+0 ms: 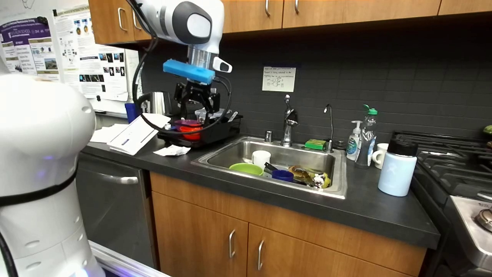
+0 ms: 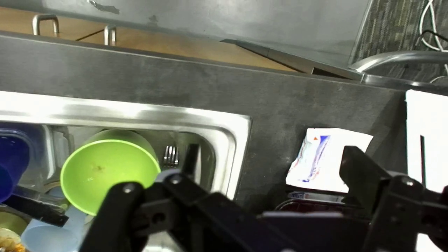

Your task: Put the white lid on top of the white box on the left.

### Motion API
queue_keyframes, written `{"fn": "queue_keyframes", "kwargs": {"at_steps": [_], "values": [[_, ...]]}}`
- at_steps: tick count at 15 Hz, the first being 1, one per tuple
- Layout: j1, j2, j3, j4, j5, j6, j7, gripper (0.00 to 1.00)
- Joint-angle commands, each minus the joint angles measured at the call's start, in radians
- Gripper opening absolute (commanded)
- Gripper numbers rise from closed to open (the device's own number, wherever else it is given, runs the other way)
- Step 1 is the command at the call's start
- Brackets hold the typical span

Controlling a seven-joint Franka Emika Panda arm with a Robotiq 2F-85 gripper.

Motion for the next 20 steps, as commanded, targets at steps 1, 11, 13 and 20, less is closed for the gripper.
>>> {"fn": "queue_keyframes", "kwargs": {"at_steps": [1,11,13,20], "values": [[0.043,-0.063,0.088,-0.09,0.051,0.056,0.04,1.0],[0.269,-0.108,0.21,-0.162,0.244,0.197,0.011,1.0],[0.302,-0.098,0.203,-0.156,0.274,0.199,-0.023,1.0],[0.346,-0.12,0.259,-0.196,0.241,0.329,-0.063,1.0]]}}
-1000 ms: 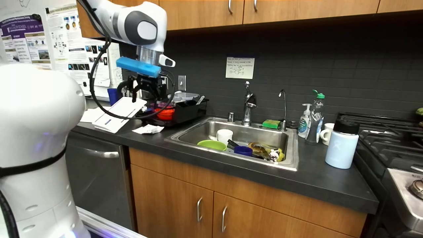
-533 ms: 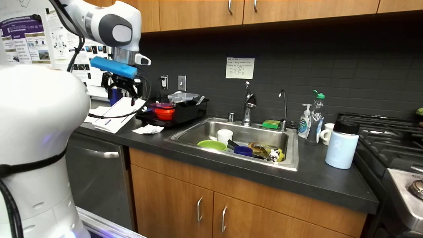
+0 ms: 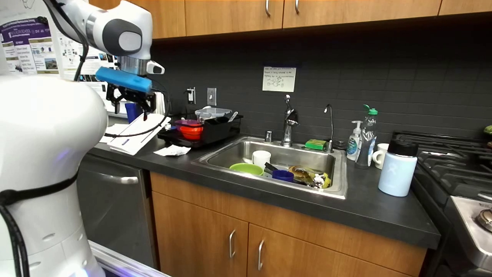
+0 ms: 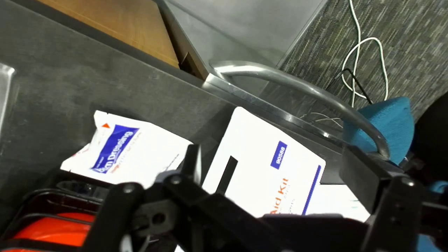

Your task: Put the white lid on top of the white box on the left.

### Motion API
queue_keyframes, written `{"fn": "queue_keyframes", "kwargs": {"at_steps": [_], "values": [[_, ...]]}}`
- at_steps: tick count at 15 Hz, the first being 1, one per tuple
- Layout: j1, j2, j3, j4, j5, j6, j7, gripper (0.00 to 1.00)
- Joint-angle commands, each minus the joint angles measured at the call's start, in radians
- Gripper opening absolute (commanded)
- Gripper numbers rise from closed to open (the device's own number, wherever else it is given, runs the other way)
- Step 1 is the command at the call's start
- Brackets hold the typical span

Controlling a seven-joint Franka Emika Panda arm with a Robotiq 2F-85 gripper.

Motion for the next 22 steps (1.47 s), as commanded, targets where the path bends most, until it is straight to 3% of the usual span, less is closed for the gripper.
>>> {"fn": "queue_keyframes", "kwargs": {"at_steps": [1,9,13,17,22], "values": [[0.041,-0.031,0.028,-0.047,-0.006,0.099,-0.03,1.0],[0.214,0.024,0.087,-0.107,0.023,0.397,0.038,1.0],[0.213,0.094,0.14,-0.105,-0.022,0.569,0.217,1.0],[0.125,0.163,0.233,-0.105,-0.11,0.739,0.424,1.0],[-0.239,0.201,0.552,-0.105,-0.147,0.839,0.572,1.0]]}}
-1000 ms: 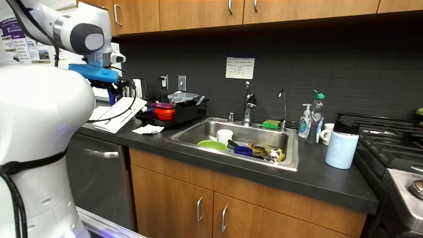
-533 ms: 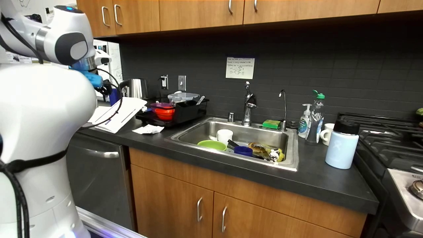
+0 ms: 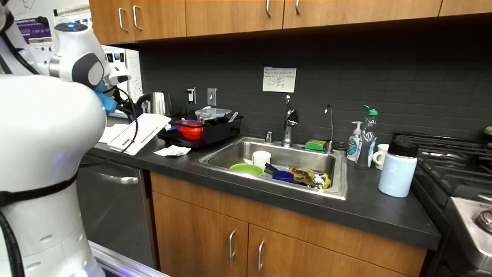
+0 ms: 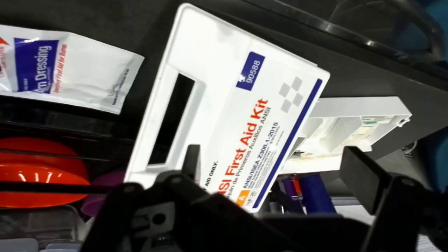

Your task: Put the white lid on top of the white box on the left.

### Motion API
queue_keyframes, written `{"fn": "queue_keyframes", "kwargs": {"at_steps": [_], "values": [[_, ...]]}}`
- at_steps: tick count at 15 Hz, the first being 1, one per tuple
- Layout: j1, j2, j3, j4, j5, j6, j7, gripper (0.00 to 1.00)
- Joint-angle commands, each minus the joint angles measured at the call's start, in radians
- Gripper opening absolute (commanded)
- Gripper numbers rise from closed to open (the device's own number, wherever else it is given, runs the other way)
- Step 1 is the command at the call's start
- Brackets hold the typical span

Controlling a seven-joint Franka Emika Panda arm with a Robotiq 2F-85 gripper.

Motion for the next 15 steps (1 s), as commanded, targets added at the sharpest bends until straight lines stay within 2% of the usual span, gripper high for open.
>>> {"fn": "queue_keyframes", "kwargs": {"at_steps": [1,3,6,10,15], "values": [[-0.272,-0.003,0.235,0.0,-0.029,0.034,0.097,1.0],[-0.411,-0.035,0.371,0.002,-0.016,0.013,0.137,1.0],[-0.555,-0.073,0.538,0.008,-0.005,-0.003,0.197,1.0],[-0.67,-0.106,0.694,0.009,-0.006,-0.001,0.271,1.0],[-0.771,-0.14,0.812,0.019,-0.005,0.007,0.328,1.0]]}}
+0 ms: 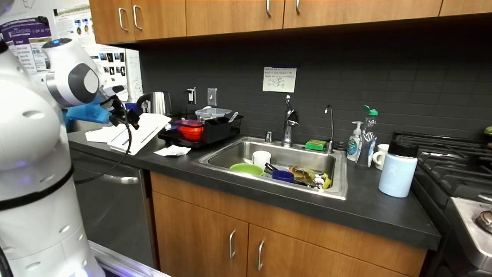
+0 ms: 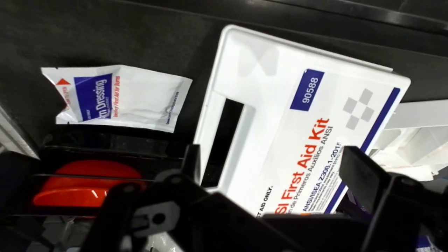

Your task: Put the white lid on top of the white box on the left.

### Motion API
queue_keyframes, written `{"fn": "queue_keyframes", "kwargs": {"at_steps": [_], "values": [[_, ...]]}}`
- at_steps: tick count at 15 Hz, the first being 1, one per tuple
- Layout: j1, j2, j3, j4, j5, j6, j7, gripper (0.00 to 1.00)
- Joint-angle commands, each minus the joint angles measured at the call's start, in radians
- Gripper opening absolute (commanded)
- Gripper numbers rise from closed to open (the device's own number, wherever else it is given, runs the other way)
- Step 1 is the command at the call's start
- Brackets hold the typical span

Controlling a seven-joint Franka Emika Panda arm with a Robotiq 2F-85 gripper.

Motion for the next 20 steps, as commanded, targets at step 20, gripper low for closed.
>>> {"fn": "queue_keyframes", "kwargs": {"at_steps": [20], "values": [[-0.358,-0.044,0.182,0.089,-0.025,-0.001,0.047,1.0]]}}
